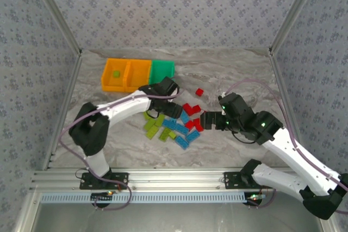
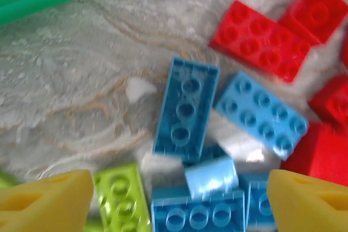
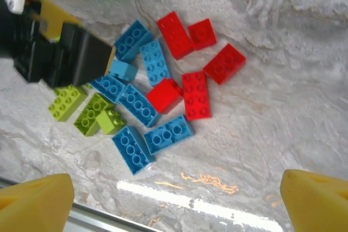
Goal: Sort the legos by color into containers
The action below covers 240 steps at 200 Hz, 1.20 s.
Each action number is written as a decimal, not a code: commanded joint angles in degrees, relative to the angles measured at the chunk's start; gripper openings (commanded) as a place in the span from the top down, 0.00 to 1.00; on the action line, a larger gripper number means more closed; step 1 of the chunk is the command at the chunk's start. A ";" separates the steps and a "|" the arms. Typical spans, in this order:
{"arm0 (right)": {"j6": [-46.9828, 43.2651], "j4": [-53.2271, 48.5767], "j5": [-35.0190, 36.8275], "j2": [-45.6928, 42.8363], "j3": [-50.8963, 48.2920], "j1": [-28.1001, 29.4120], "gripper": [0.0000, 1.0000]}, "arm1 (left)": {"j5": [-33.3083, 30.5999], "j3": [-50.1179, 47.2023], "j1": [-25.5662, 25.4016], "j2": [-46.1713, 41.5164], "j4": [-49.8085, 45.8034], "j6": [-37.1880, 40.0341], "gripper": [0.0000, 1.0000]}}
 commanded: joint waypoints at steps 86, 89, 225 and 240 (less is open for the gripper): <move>3.19 -2.52 2.56 0.97 1.55 0.91 0.00 | 7.75 6.93 3.55 13.69 5.79 -0.76 0.36; 3.21 -2.45 2.57 0.97 1.51 0.94 0.00 | 7.94 6.90 3.62 13.80 5.79 -0.76 0.36; 1.48 6.40 -3.83 3.20 0.50 5.17 0.00 | 0.21 1.59 4.33 1.81 5.94 -2.48 0.84; 1.57 8.03 -3.29 4.51 1.20 6.80 0.00 | -5.02 0.89 5.58 -3.77 5.77 -2.28 0.86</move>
